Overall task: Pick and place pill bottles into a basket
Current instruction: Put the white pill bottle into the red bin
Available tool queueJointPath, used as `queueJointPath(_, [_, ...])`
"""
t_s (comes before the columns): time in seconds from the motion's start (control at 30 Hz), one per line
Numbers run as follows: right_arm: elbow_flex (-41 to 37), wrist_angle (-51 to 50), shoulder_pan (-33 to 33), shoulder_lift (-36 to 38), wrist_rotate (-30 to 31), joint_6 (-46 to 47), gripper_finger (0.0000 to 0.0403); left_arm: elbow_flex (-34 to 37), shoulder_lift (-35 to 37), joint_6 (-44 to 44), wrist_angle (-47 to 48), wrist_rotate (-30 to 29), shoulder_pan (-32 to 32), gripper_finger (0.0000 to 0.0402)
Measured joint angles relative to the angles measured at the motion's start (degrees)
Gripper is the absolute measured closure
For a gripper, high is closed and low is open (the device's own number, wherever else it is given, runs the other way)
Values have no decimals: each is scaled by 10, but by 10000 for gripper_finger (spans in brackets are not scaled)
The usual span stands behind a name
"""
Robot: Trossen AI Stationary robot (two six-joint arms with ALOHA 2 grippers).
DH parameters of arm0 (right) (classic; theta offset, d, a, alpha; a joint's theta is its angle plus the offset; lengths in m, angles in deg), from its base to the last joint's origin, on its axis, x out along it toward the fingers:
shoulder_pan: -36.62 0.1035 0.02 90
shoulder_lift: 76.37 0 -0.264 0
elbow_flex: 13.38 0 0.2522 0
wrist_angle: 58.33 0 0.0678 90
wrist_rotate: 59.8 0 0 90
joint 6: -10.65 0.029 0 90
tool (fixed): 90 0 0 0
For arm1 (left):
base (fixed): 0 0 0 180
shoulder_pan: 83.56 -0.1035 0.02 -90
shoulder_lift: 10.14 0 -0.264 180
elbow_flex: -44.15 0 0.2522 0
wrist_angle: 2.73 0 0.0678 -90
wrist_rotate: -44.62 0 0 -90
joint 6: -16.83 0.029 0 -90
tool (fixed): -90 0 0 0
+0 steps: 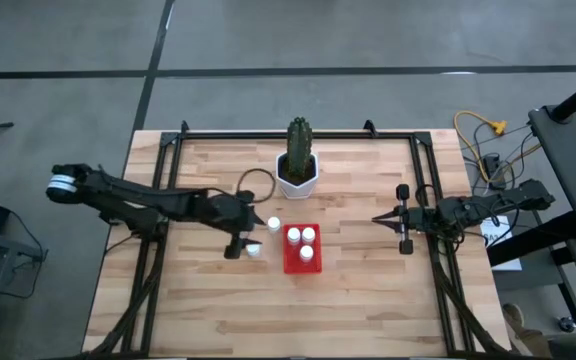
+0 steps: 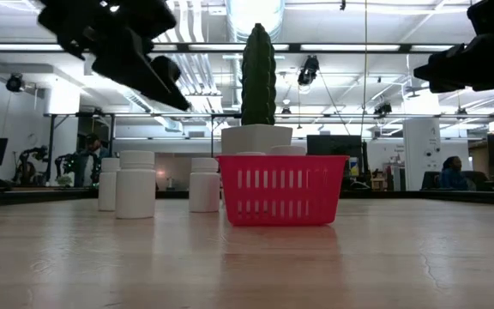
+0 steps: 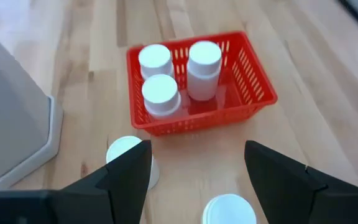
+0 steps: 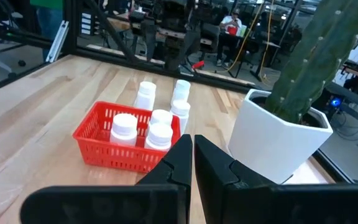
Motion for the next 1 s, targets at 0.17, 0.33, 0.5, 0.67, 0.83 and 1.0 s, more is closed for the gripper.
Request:
queueJointPath(0.17, [0,-17,0,0,0,8,394,-83,-42,31,83,0,-1,162])
queueJointPath(0.33, [0,-33,0,0,0,28,394,-117,-61,39,108,-4,-2,162])
queueJointPath(0.5, [0,-34,0,0,0,26,394,-125,-68,36,107,-1,-5,162])
queueJointPath(0.67, [0,-34,0,0,0,21,394,-136,-81,28,124,1,-10,158])
queueJointPath(0.83, [0,-34,0,0,0,20,394,-143,-92,5,137,0,-16,133])
queueJointPath(1.0, [0,-33,0,1,0,20,394,-143,-91,5,145,-1,-27,99])
